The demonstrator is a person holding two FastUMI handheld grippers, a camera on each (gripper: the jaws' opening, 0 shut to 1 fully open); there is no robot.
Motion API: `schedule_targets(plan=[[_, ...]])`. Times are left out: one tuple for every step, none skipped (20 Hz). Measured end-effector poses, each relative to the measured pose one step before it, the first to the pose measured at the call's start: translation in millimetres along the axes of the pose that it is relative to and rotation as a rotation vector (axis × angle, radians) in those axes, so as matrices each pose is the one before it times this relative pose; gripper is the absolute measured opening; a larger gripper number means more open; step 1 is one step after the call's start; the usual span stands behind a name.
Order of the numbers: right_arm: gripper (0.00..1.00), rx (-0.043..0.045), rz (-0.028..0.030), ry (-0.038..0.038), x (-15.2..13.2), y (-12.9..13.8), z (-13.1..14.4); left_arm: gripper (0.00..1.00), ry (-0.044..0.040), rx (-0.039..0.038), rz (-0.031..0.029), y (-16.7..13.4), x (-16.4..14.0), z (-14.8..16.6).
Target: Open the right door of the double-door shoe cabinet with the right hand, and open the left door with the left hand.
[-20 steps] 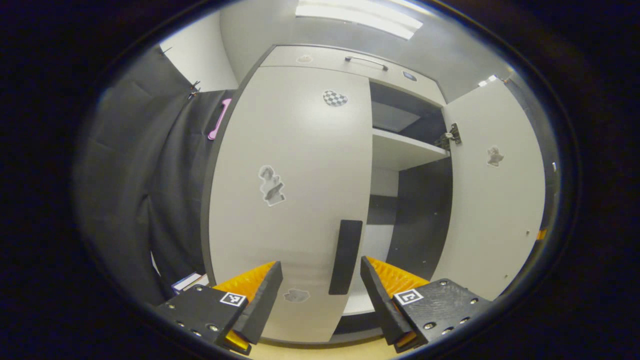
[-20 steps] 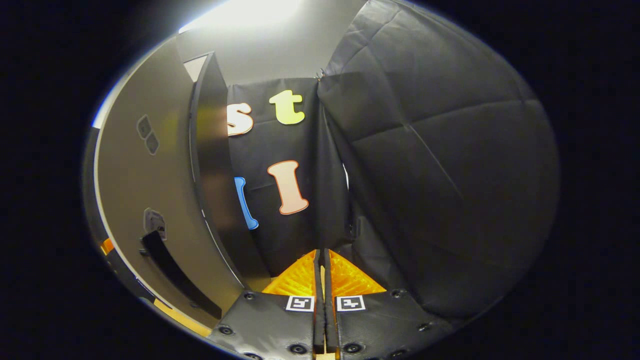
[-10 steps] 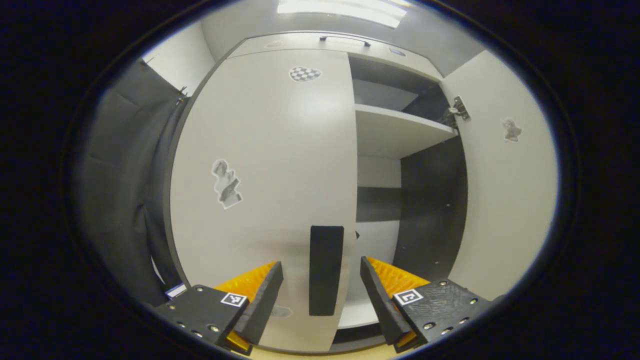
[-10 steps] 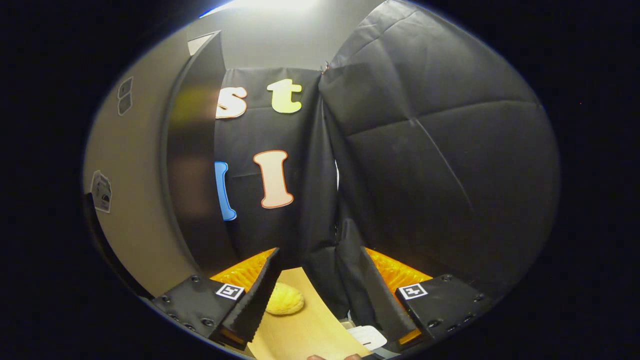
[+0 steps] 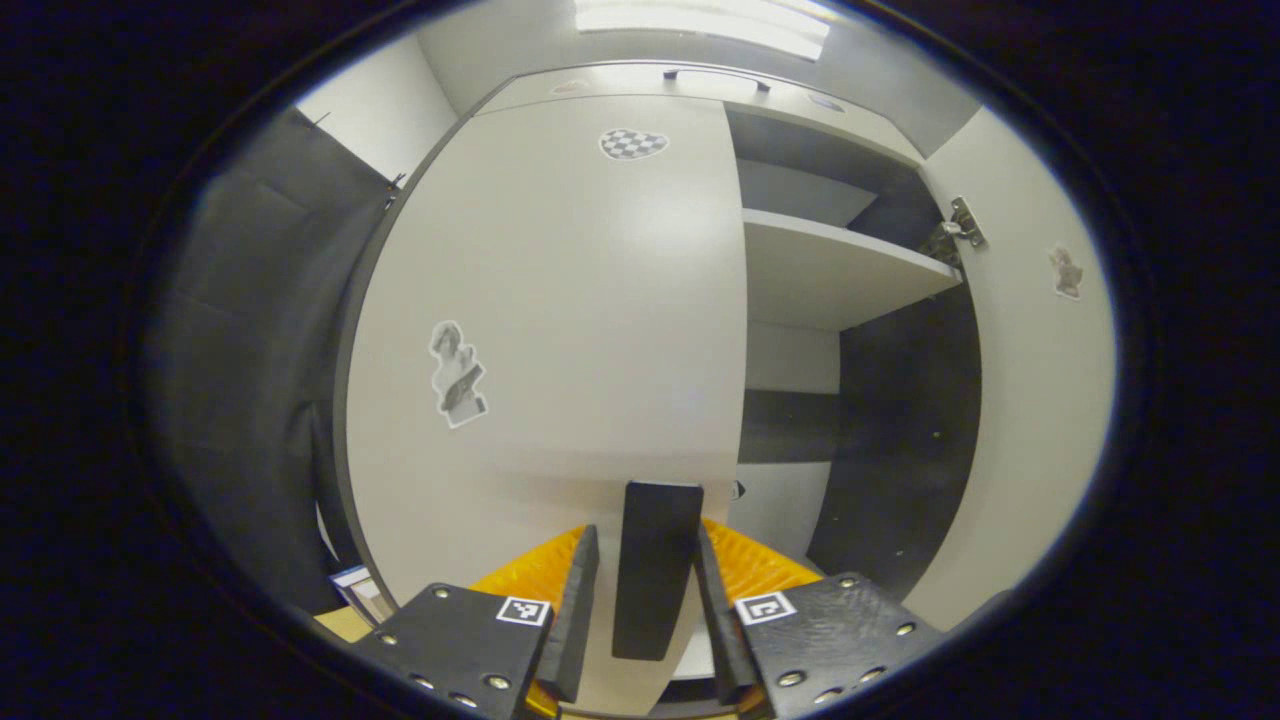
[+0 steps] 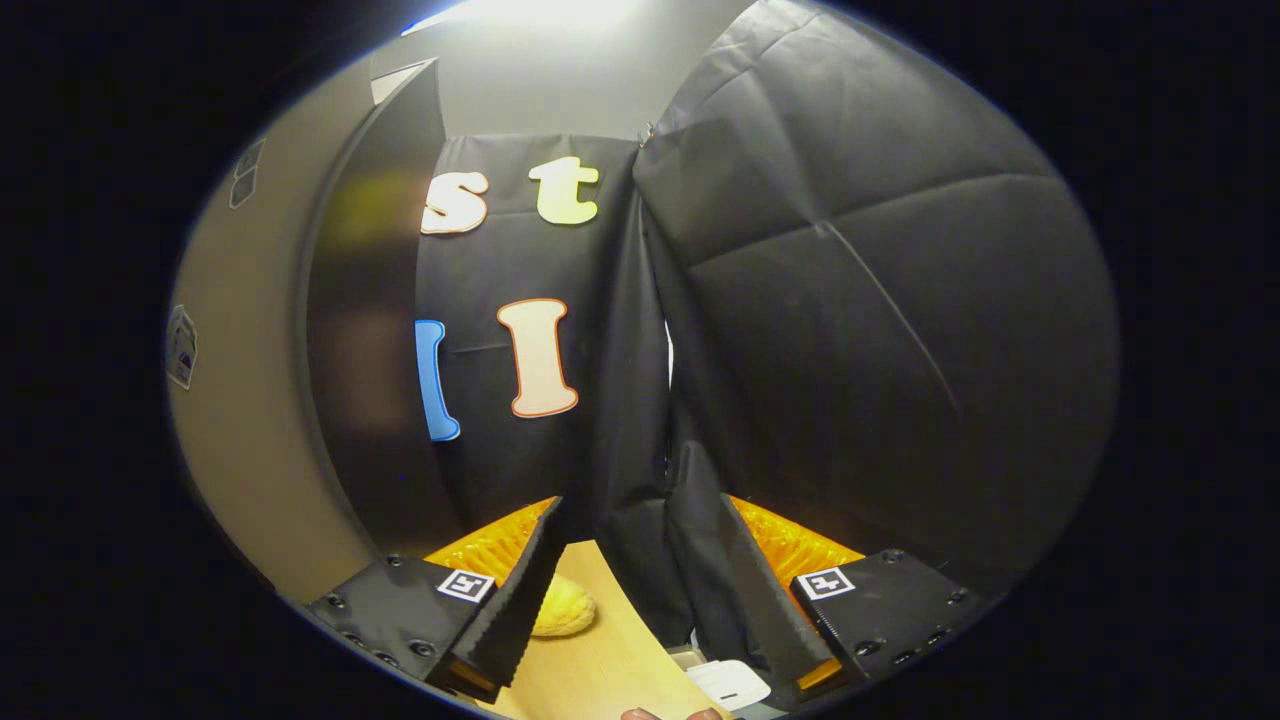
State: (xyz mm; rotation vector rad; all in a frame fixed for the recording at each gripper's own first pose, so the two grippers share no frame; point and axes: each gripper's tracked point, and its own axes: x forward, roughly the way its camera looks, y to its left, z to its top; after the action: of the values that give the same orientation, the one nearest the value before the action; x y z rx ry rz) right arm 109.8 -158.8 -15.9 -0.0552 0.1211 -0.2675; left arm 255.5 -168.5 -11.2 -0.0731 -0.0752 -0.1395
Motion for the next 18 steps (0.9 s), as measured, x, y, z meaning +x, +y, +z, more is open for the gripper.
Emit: schedule_targets(plan=[[0.93,0.00064,0.00299,0.00147,1.35,0.79,-1.22,0.4,-0.00106,-0.0007,0.00577,1.12,-1.96,0.2],[0.92,-0.00278,0.00653,0.00324,1.09,1.61,-1.01,0.34,0.00395,0.00948,0.00158,-0.72,0.05,0.63],[0.92,-0.00522,0.00641,0.00461,0.1,1.8,-0.33,0.34,0.00469,0.01686,0.0014,-0.73,0.06,0.04],[0.92,-0.00547,0.00665,0.00544,0.19,0.61,-1.66,0.3,0.0107,0.01838,0.00205,-0.08,0.41,-2.77],[0.92,-0.00408,0.00703,0.00315,1.06,1.2,-0.22,0.26,-0.00145,0.00552,0.0042,0.96,-1.34,1.37],[0.85,-0.00261,0.00419,0.00149,-0.27,1.24,-0.13,0.22,0.00643,-0.01333,0.00568,-0.78,1.28,0.25],[0.85,-0.00052,-0.00207,-0.00681,-0.75,0.19,1.42,0.23,0.00473,0.00336,0.00092,-0.77,1.49,-0.87],[0.92,0.0041,-0.00288,-0.01547,-2.43,0.49,3.98,0.13,0.00111,0.01248,0.0015,-0.24,-2.26,-0.5],[0.92,0.00958,0.00351,-0.0155,-3.07,2.99,4.02,0.13,0.00029,0.01194,0.00079,0.18,-0.81,-0.35],[0.92,0.00907,0.00484,-0.01458,-2.24,3.55,2.11,0.13,-0.0064,-0.01696,0.00232,1.5,1.49,0.98],[0.85,0.00503,0.00551,-0.01259,-3.46,1.72,3.05,0.06,-0.00768,-0.01256,-0.00797,-1.37,1.3,0.11],[0.85,0.00181,0.01074,-0.00866,-2.84,-1.75,0.08,0.05,0.00299,-0.00611,-0.00442,0.29,-2.53,-1.12],[0.92,0.00007,0.01661,-0.00409,-3.03,1.97,1.29,0.05,0.00375,0.00405,-0.00279,0.53,-2.18,-0.53],[0.92,-0.00177,0.01313,-0.00034,-2.27,3.26,0.1,0.05,0.00004,-0.00488,-0.00116,0.08,-0.24,0.31],[0.92,-0.00534,0.00853,0.00093,-1.43,3.03,1.48,0.06,0.00213,-0.00162,-0.007,-0.09,-0.5,0.24],[0.92,-0.00749,0.00234,0.00211,-1.35,3.36,1.55,0.05,-0.00076,-0.00694,-0.00816,0.49,-1.85,0.19],[0.92,-0.00332,-0.00108,0.00163,-2.15,1.49,1.84,0.05,-0.00052,-0.00494,-0.00801,0.35,-2.42,0.14],[0.92,0.00318,0.00008,-0.00077,-5.16,2.89,0.76,0.05,-0.00166,-0.00231,-0.00792,0.12,-3.12,1.02]])
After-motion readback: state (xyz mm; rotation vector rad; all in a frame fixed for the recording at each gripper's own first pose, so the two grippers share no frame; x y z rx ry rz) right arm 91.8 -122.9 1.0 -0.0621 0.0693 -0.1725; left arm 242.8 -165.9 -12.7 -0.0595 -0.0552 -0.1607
